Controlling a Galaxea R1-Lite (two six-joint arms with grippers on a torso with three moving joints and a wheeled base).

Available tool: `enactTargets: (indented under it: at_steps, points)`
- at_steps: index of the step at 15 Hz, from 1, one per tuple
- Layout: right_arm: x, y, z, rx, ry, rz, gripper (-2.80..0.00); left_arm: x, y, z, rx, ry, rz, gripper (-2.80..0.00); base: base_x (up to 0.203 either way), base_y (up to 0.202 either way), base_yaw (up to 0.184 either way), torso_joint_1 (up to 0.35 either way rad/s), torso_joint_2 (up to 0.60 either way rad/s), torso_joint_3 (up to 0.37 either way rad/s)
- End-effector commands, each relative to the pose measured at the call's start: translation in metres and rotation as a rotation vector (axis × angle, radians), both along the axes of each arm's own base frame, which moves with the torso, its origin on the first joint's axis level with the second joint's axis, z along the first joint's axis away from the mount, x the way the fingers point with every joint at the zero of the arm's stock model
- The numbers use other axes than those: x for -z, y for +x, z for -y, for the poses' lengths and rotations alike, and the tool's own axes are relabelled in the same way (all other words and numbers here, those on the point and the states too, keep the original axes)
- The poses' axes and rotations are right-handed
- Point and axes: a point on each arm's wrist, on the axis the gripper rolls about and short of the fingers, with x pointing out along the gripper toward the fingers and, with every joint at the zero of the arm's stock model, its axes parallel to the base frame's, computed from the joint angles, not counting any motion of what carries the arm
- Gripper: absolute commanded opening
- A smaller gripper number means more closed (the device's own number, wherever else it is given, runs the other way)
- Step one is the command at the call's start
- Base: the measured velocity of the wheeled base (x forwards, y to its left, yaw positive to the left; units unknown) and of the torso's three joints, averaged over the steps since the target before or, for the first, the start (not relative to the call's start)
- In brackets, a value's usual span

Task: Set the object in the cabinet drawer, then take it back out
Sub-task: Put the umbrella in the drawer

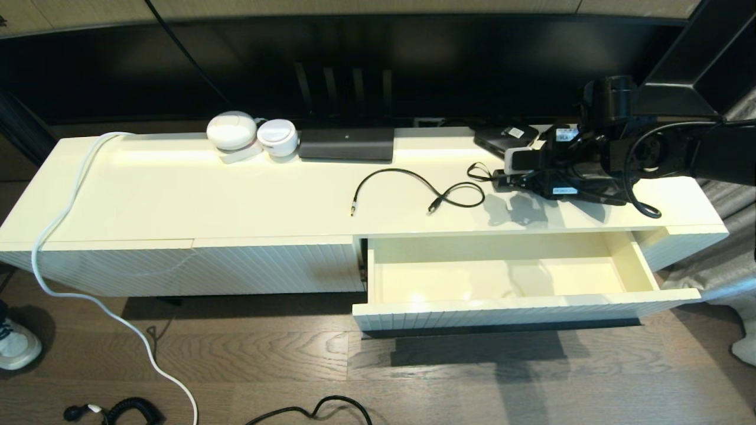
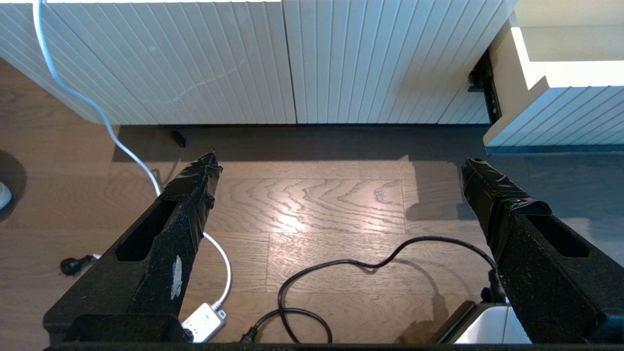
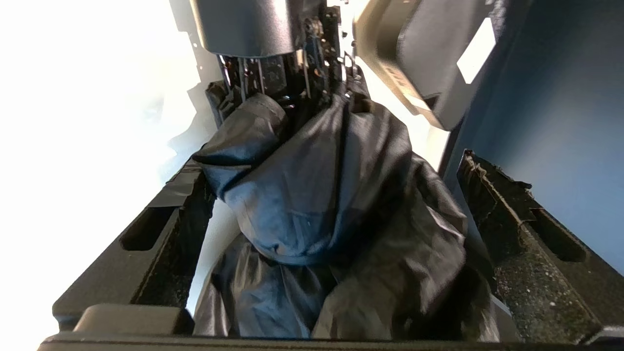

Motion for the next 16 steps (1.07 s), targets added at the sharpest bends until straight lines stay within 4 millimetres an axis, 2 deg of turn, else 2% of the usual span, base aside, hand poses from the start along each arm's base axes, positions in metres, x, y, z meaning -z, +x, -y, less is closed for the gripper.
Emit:
enactTargets:
  at_steps: [1, 6, 7, 16]
  points:
    - [-0.005, -0.003, 0.0, -0.003, -0.007, 0.013, 0.0, 0.0, 0.0, 0.0, 0.0, 0.0, 0.0, 0.0, 0.0, 0.0, 0.0, 0.0, 0.0, 0.0]
    - [-0.001, -0.001, 0.0, -0.002, -0.008, 0.002, 0.0, 0.0, 0.0, 0.0, 0.0, 0.0, 0.0, 0.0, 0.0, 0.0, 0.0, 0.0, 0.0, 0.0]
    - [0.0, 0.0, 0.0, -0.002, -0.009, 0.0, -2.8, 0.0, 0.0, 0.0, 0.0, 0.0, 0.0, 0.0, 0.0, 0.0, 0.0, 0.0, 0.0, 0.0]
    - [0.005, 0.0, 0.0, 0.011, -0.001, -0.03, -2.8, 0.0, 0.0, 0.0, 0.0, 0.0, 0.0, 0.0, 0.0, 0.0, 0.0, 0.0, 0.0, 0.0]
